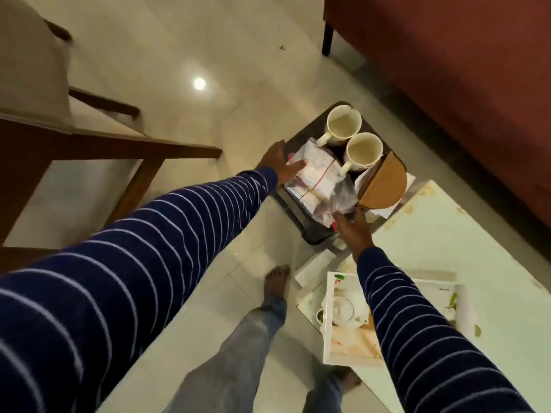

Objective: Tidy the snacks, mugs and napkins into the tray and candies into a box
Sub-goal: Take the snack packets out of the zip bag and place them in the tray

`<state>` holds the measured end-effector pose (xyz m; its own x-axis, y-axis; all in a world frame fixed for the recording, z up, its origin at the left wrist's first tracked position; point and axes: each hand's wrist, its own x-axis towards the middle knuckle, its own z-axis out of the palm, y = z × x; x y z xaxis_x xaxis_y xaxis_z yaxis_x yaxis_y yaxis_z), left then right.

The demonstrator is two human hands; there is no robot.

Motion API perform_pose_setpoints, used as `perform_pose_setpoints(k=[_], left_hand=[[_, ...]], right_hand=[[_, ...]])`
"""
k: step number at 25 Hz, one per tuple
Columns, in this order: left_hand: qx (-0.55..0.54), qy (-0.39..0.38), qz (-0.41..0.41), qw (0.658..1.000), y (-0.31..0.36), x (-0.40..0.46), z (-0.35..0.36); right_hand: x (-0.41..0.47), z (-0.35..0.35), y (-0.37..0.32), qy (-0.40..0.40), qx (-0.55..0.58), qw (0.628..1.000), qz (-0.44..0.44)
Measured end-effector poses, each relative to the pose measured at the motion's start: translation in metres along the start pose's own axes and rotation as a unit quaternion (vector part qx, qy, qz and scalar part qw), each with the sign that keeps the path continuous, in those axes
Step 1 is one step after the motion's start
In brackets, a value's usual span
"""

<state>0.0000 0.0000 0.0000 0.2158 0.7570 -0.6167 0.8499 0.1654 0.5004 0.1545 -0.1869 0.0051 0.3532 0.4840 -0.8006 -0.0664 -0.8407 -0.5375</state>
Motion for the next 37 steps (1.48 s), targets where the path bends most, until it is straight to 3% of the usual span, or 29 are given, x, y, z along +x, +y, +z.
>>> perform_pose_setpoints(k=[5, 13, 20, 22, 25, 27, 33, 37], left_hand=[[-0.014, -0.027, -0.025, 0.999, 0.003, 0.034, 0.025], [-0.126, -0.064, -0.075, 0.987, -0.016, 0.017, 0.032], [-0.250, -0.031, -0.081, 0.964, -0.016, -0.061, 0.013], [-0.346, -0.050, -0.070, 0.934, -0.003, -0.091, 0.003], [-0.506, -0.143, -0.034, 0.850, 0.024, -0.136, -0.014], [-0.544, -0.194, -0.030, 0.816, 0.054, -0.167, -0.026], [-0.468, -0.288, 0.073, 0.833, 0.159, -0.269, -0.030], [-0.379, -0.281, 0.148, 0.869, 0.243, -0.357, -0.011]], right_hand=[[0.037, 0.019, -0.007, 0.066, -0.010, 0.997, 0.025], [0.022, 0.035, 0.003, 0.009, 0.148, 0.989, 0.022], [-0.036, 0.018, 0.003, -0.041, 0.139, 0.989, -0.008], [-0.068, 0.006, 0.006, -0.038, 0.113, 0.990, -0.079], [-0.126, -0.025, 0.016, -0.019, 0.086, 0.975, -0.202], [-0.167, -0.057, 0.024, 0.009, 0.071, 0.957, -0.281], [-0.274, -0.173, 0.060, 0.097, 0.007, 0.911, -0.401], [-0.339, -0.259, 0.089, 0.199, -0.092, 0.866, -0.450]])
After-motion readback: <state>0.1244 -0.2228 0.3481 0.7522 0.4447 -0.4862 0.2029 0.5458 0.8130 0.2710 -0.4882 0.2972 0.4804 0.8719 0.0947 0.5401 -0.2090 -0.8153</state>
